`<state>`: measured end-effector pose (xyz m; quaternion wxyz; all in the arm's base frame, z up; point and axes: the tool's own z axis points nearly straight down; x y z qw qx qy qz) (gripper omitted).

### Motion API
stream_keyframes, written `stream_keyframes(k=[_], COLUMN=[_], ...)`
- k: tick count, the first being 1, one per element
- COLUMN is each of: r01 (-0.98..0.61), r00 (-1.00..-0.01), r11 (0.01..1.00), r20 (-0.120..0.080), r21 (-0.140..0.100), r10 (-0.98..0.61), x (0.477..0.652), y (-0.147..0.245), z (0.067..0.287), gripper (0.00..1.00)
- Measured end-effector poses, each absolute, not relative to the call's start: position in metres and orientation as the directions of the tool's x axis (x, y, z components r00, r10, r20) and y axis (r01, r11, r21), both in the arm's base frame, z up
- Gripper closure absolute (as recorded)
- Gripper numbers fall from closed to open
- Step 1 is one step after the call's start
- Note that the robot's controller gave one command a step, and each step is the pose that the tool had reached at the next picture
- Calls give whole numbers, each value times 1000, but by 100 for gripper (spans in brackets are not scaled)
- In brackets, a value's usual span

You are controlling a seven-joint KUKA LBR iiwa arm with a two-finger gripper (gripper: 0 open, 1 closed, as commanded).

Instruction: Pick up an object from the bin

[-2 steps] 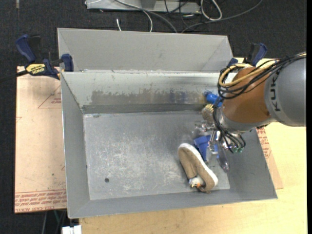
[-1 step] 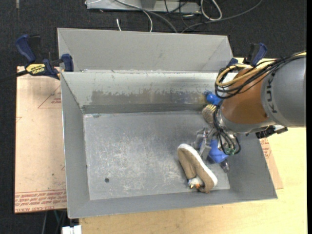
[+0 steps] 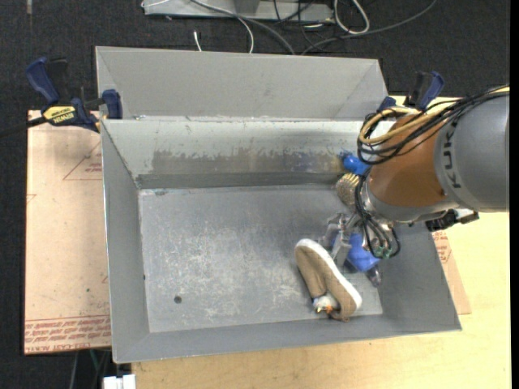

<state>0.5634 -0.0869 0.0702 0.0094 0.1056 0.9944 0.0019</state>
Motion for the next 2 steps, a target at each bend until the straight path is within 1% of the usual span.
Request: stream_keyframes(k=[2], r01=[209], r00=[-978], r11=[978], r20=[-19], r21=[6], r10=[209], x=[564], y=[-87], z=[70], gripper=[100])
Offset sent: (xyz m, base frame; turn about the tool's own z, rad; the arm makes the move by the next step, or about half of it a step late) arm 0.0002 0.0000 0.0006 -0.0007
